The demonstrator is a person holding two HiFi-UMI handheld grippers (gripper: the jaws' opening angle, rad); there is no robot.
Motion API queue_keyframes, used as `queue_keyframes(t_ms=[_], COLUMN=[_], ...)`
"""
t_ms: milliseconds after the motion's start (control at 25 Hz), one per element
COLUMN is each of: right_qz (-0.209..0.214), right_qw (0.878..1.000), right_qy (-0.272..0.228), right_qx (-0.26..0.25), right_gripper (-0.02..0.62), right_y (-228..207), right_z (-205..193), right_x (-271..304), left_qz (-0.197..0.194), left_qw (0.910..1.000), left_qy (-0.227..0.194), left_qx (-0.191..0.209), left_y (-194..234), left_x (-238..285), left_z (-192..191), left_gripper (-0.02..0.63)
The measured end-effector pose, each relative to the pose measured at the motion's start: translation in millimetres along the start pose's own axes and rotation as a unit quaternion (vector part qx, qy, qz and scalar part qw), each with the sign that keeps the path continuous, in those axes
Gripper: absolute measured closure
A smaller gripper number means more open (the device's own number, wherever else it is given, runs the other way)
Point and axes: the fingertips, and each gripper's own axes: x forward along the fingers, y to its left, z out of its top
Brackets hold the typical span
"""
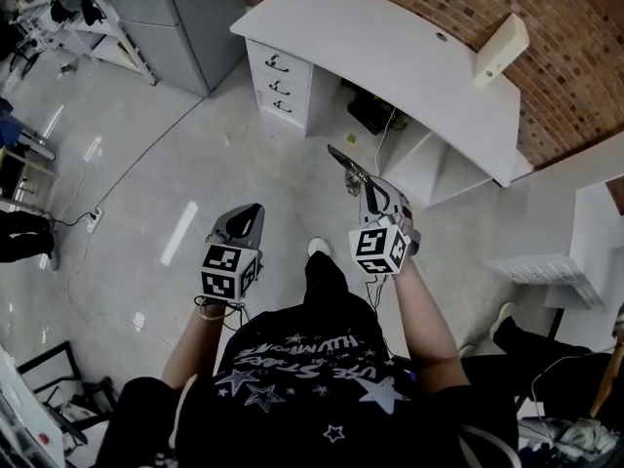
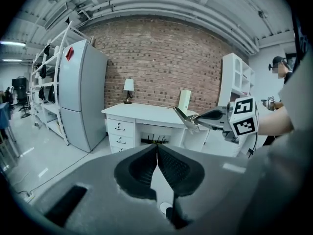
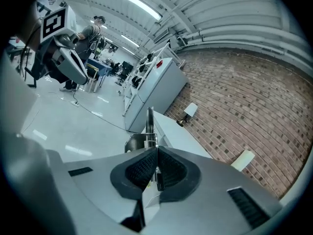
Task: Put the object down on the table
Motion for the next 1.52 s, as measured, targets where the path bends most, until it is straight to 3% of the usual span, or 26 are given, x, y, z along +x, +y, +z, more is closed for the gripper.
queue_keyframes(t_ms=[320,560,1120,1520], right_qz=[0.026,0.024,0.005,-0.018], right_qw=[0.999,1.000,1.000,0.999], right_qy=[-0.020,-0.015,-0.005,0.024], right_qx=[-0.006,0.002,-0.003,-0.017], right_gripper=[0.581,0.581,0.581,0.581], right_y=[-92.2,-145.4,-204.3,-254.4], right_z=[-9.6,-27.3,-44.1,-49.1], right_x=[107.6,158.1,213.7,295.5], left_qz=[0.003,0.008,0.000,-0.030], left_qw=[1.0000,0.9999,0.9995,0.9985], left_qy=[-0.001,-0.006,-0.013,-0.014], left_qx=[0.006,0.003,0.028,0.044], left_y=[4.9,6.8,26.0,71.1], left_x=[132.8,194.4,269.2,370.8], left_z=[80.3,119.7,166.7,212.7], left_gripper=[0.584,0.584,0.584,0.584])
